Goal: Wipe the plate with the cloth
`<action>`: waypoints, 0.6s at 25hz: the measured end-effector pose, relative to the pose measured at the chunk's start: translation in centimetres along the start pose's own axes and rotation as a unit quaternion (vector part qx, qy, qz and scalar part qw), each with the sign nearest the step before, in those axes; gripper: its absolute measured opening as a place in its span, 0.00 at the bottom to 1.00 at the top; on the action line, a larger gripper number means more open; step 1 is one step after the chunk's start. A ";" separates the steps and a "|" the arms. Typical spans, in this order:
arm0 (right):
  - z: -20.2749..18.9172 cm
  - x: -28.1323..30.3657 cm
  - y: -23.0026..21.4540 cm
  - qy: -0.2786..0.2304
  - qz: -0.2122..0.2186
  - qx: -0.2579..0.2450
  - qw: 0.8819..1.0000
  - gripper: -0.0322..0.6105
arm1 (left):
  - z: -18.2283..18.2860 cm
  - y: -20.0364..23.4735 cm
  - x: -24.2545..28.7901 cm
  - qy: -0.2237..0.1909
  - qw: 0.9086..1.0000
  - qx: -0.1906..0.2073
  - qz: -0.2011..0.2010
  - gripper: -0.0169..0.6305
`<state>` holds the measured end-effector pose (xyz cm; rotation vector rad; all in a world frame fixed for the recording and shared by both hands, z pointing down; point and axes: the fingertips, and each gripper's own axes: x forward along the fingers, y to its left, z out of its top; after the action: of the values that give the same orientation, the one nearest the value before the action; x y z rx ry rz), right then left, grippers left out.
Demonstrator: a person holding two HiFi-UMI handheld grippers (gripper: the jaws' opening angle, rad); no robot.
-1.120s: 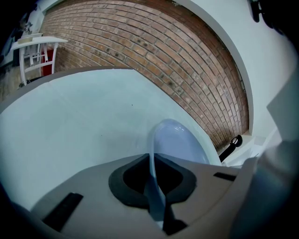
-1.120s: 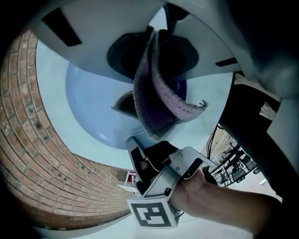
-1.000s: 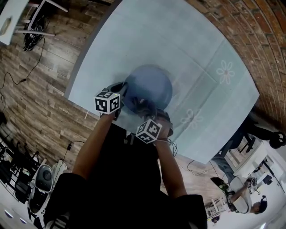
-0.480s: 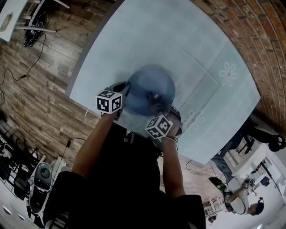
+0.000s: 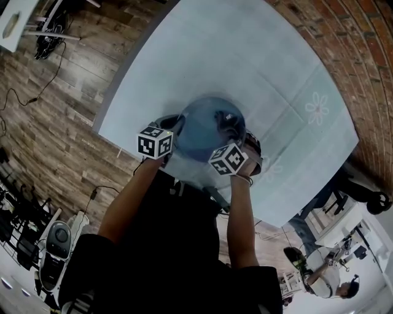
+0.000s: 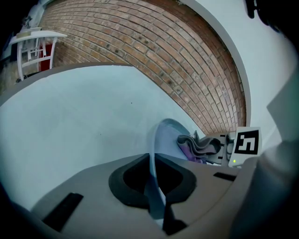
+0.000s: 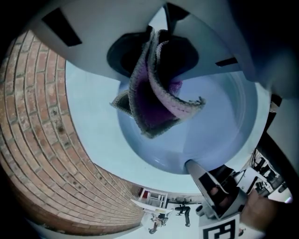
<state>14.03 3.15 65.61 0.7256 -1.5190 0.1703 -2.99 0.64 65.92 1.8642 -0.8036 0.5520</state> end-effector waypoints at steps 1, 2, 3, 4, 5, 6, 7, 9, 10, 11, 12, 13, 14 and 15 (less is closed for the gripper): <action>0.4 0.2 -0.6 0.001 -0.005 -0.004 1.000 0.14 | 0.0 0.0 0.0 0.000 1.000 0.000 -0.001 0.09; 0.9 0.4 -1.0 0.001 -0.008 -0.007 1.000 0.14 | 0.0 0.0 0.0 0.001 1.000 -0.001 -0.002 0.09; 1.4 0.5 -1.3 0.001 -0.010 -0.010 1.000 0.14 | 0.0 0.0 -0.1 0.001 1.000 -0.001 -0.002 0.09; 1.9 0.7 -1.6 0.000 -0.013 -0.016 1.000 0.14 | 0.0 0.0 -0.1 0.002 1.000 0.000 -0.002 0.09; 2.5 0.8 -1.8 -0.003 -0.018 -0.026 0.999 0.14 | 0.0 0.1 -0.2 0.002 1.000 0.000 -0.002 0.09; 3.1 0.9 -2.0 -0.007 -0.026 -0.040 0.999 0.14 | 0.1 0.1 -0.2 0.002 1.000 0.001 -0.001 0.09; 3.8 1.0 -2.2 -0.013 -0.034 -0.056 0.998 0.14 | 0.1 0.1 -0.2 0.001 1.000 0.002 0.000 0.09; 5.1 1.2 -2.4 -0.026 -0.048 -0.090 0.994 0.14 | 0.1 0.1 -0.2 0.000 1.000 0.005 0.002 0.09; 5.7 1.3 -2.4 -0.033 -0.053 -0.106 0.992 0.14 | 0.1 0.2 -0.2 0.000 1.000 0.005 0.003 0.09; 6.3 1.3 -2.3 -0.040 -0.057 -0.119 0.990 0.14 | 0.1 0.3 -0.2 -0.001 1.000 0.005 0.003 0.09; 6.9 1.4 -2.2 -0.046 -0.059 -0.129 0.989 0.14 | 0.1 0.4 -0.3 -0.001 1.000 0.004 0.003 0.09; 7.2 1.3 -2.2 -0.051 -0.059 -0.133 0.988 0.14 | 0.1 0.5 -0.3 -0.002 1.000 0.004 0.003 0.09; 7.4 1.2 -2.1 -0.058 -0.058 -0.132 0.988 0.14 | 0.1 0.5 -0.4 -0.003 1.000 0.005 0.005 0.09; 7.4 0.9 -2.1 -0.067 -0.055 -0.123 0.989 0.14 | -0.1 0.4 -0.4 -0.003 1.000 0.006 0.007 0.09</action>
<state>9.02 -2.68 65.00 0.6300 -1.5883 -0.1494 -3.54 0.71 65.91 1.8730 -0.8194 0.5620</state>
